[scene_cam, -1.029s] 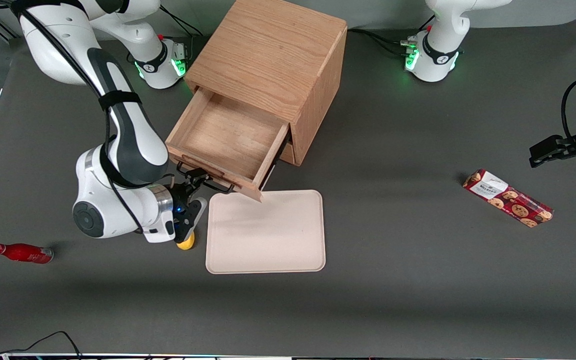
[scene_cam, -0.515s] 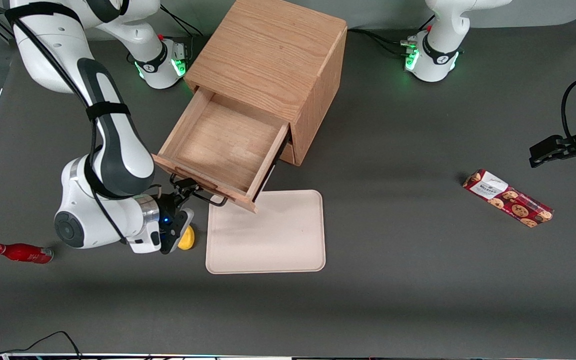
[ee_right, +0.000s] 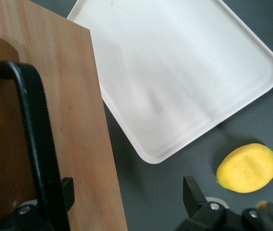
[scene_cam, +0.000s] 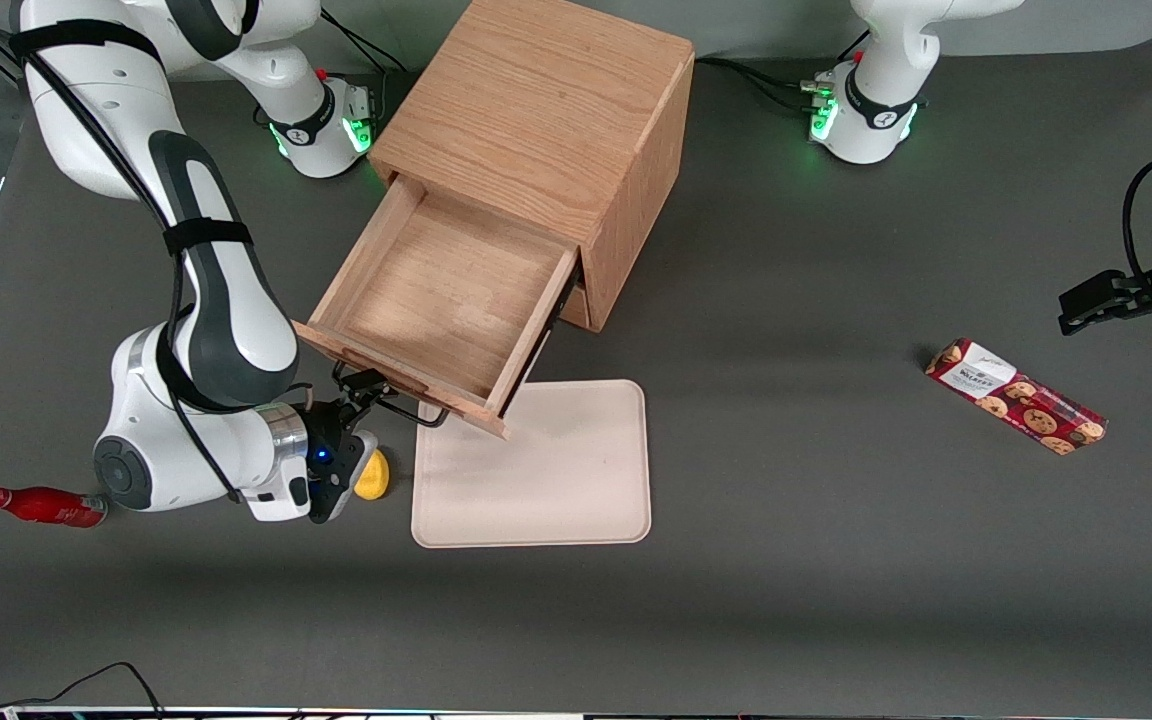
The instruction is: Open upper drawer
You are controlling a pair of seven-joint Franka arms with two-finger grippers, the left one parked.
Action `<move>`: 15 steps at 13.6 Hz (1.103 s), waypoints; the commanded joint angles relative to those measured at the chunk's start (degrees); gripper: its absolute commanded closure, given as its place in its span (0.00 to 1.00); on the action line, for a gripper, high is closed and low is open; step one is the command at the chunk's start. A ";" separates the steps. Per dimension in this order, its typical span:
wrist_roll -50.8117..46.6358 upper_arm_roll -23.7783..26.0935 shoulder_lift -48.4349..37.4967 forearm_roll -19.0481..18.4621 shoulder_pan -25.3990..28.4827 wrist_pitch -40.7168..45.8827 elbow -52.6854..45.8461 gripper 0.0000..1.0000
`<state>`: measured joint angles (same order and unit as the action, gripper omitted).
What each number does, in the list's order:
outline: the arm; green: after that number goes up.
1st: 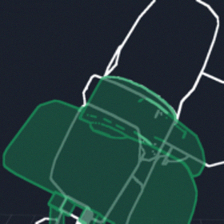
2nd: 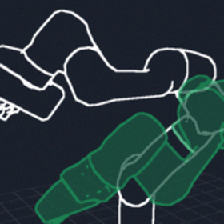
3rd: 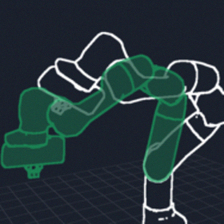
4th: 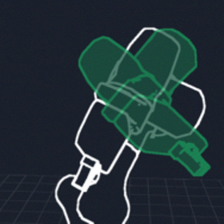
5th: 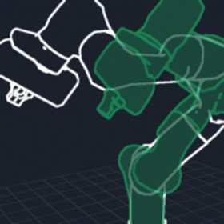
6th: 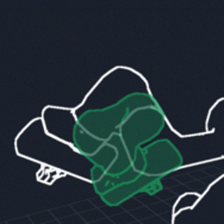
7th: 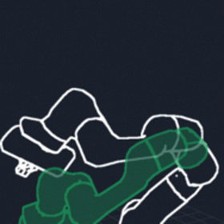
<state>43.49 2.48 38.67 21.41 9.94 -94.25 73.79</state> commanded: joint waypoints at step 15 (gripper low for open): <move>2.39 0.42 5.80 -0.05 -1.06 0.30 -9.90 0.00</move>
<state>44.73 2.74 42.12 21.41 9.81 -93.75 67.89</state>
